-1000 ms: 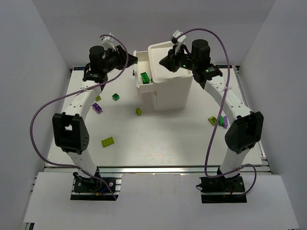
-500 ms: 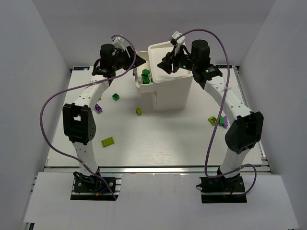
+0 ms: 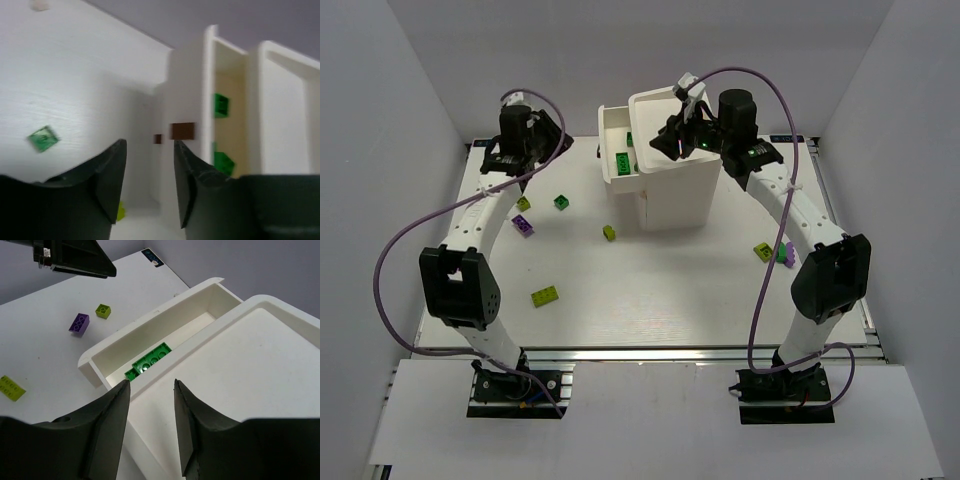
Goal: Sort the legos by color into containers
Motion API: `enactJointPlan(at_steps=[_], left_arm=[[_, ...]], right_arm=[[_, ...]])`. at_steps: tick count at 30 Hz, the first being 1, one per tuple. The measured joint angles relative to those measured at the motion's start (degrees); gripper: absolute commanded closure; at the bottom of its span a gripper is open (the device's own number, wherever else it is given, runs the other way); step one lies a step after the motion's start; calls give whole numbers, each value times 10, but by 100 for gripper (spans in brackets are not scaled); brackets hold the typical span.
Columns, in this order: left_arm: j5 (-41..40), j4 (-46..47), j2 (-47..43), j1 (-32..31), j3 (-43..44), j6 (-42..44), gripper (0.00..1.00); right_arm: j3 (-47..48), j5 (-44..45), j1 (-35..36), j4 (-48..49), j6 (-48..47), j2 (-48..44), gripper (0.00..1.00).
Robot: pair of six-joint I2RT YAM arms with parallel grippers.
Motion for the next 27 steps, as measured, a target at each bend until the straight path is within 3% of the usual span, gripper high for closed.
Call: enactJointPlan(at_steps=[3,4,16,27], left_arm=[[-55,-41,4,16,-12,-19,23],[-71,-52,12,21,-10,-25,23],[-174,-188,302,10,137,-44,21],[-205,-235,327,4,160,-44,23]], right_arm=[[-6,2,0,0,0,-2,54],[-6,3,0,0,0,-2,54],[-20,24,0,-1,-1,-5,51],[-43,43,-4,-11,-6,-8,51]])
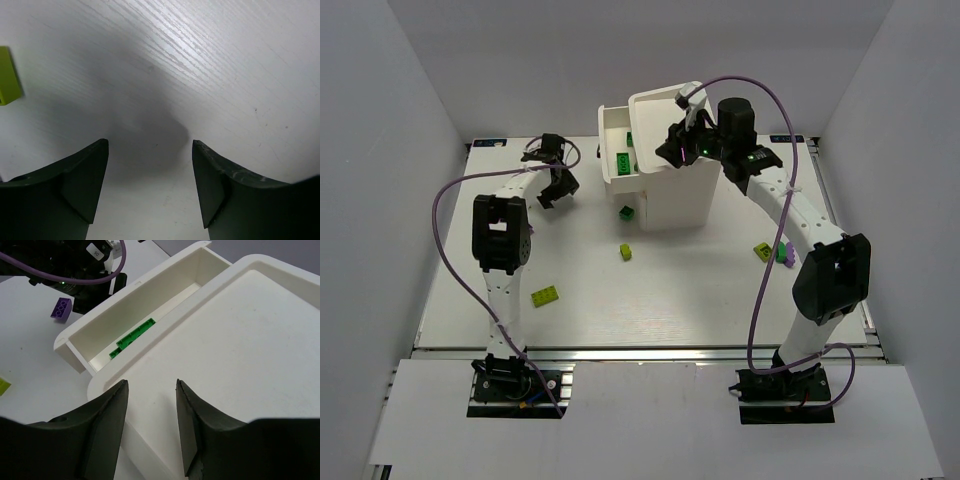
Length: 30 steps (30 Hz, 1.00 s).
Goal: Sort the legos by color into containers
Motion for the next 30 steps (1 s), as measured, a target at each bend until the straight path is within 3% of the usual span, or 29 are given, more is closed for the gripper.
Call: enactJointPlan(at_steps=[4,6,9,12,13,14,17,24,30], left_arm=[[13,12,-4,0,-14,2,22],[27,26,-18,1,-36,3,23],[64,56,-56,1,-91,11,28],[119,100,-119,1,-166,17,43],[139,117,-143,1,-187,16,58],[156,134,-162,1,-204,12,64],[228,201,-217,1,-261,5,71],[396,353,-224,-6,-348,3,57],[478,443,-239,-11,-456,39,49]], right_arm=[[0,-3,-2,-3,-14,0,47],[0,-16,-3,-8,-30,-1,40],[-14,-51,-3,-11,-64,-10,36],[-47,-104,-4,-13,-103,-32,40],[-59,-122,-4,-14,-118,-41,40],[-72,-141,-4,-15,-133,-50,42],[-119,-190,-4,-5,-174,-82,44],[-156,-242,-3,-1,-212,-115,43],[-181,-237,-4,0,-221,-136,40]])
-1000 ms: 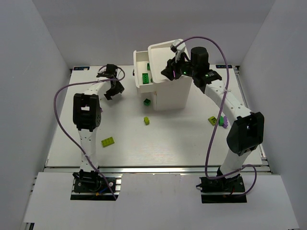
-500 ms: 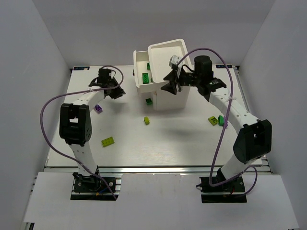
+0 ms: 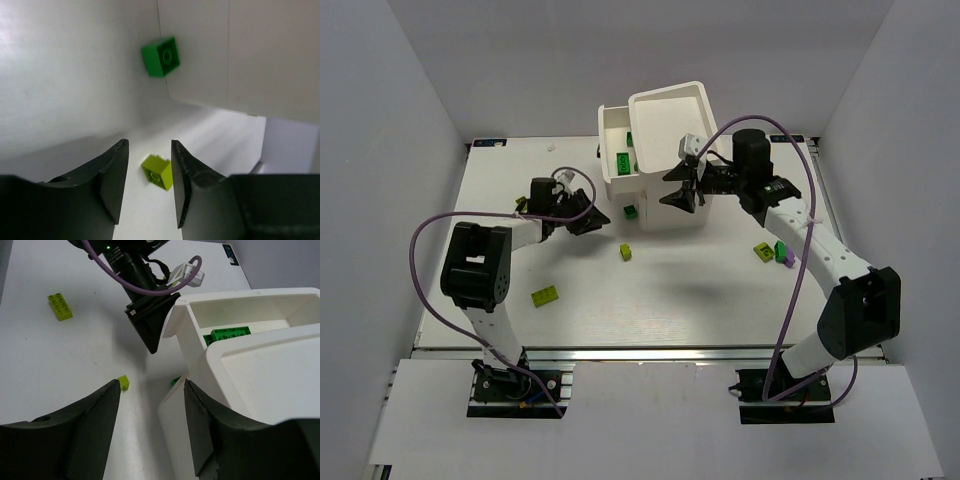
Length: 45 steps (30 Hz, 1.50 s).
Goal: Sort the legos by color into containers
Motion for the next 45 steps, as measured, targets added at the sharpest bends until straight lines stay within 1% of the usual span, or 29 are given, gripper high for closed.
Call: enactJointPlan(at_steps=[1,3,6,8,9,10,11,15,17,21,28,33,40,45], left_arm=[[9,14,-4,0,-19,-4,47],[23,45,-6,0,-46,-23,45],[24,99,0,-2,-53,-73,47],[13,129,10,-6,-43,-106,56],[5,143,19,-7,-35,-121,64],[-6,153,27,-10,-25,-135,69],[-15,160,38,-12,-11,-146,72],[-51,169,95,-21,60,-171,78],[-65,170,116,-24,79,-180,78],[-78,179,149,-27,84,-203,79],[-75,180,202,-31,107,-218,77],[-70,184,216,-39,130,-219,76],[-40,188,246,-47,160,-222,76],[-5,200,251,-54,157,-224,75]], right_arm=[[-7,2,0,0,0,-5,40],[-15,3,0,0,0,-12,40],[-19,6,0,0,5,-14,40],[-22,8,0,1,8,-14,40],[-22,9,0,2,12,-14,41],[-23,10,0,2,13,-14,41],[-24,11,0,2,16,-14,41],[-33,15,0,4,20,-19,41],[-43,17,0,4,21,-27,41],[-53,24,0,3,21,-41,41],[-53,29,0,5,22,-51,40],[-54,30,0,8,24,-51,41],[-54,31,0,9,32,-51,40],[-54,32,0,15,37,-51,41]])
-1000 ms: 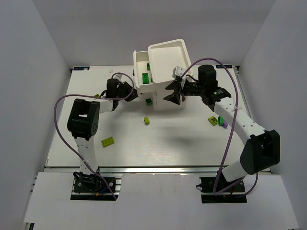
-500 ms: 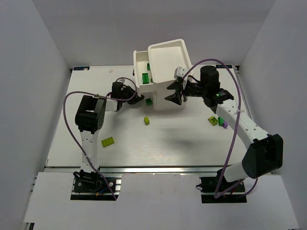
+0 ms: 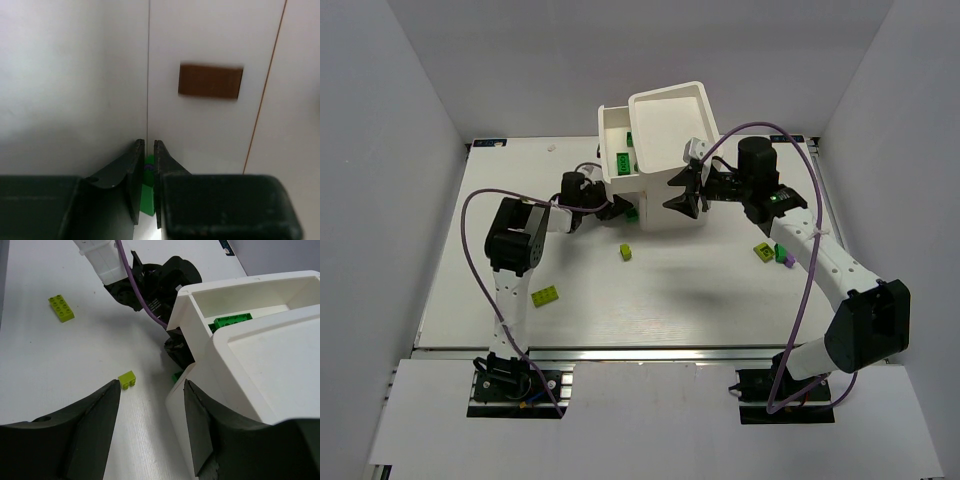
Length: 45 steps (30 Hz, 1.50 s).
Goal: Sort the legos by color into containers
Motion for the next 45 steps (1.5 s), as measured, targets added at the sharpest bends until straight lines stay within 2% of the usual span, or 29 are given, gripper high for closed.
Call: enactJointPlan(at_steps=[5,13,22,30,35,36,41,42,45], left_arm=[[43,35,-14,-5,-49,-7,75],[95,68,-79,-15,-179,-9,75],[127,75,-94,-37,-211,-10,73],[142,75,-152,-48,-265,-12,72],[122,65,-211,-42,-289,-19,61],[113,57,-227,-39,-292,-19,55],[57,0,-302,-23,-294,-10,47],[44,-14,-317,-17,-293,-5,42],[6,-68,-361,-2,-292,14,28]], right_arm=[[-6,0,0,2,1,-1,40],[-7,2,0,3,1,-1,41],[-7,2,0,3,-1,-1,40],[-9,2,0,0,-8,-1,40],[-9,-10,0,-43,-63,-1,26],[-9,-14,1,-64,-87,-1,25],[-34,-11,9,-146,-196,-1,14],[-49,-3,12,-153,-215,-1,11],[-104,31,25,-161,-250,-1,11]])
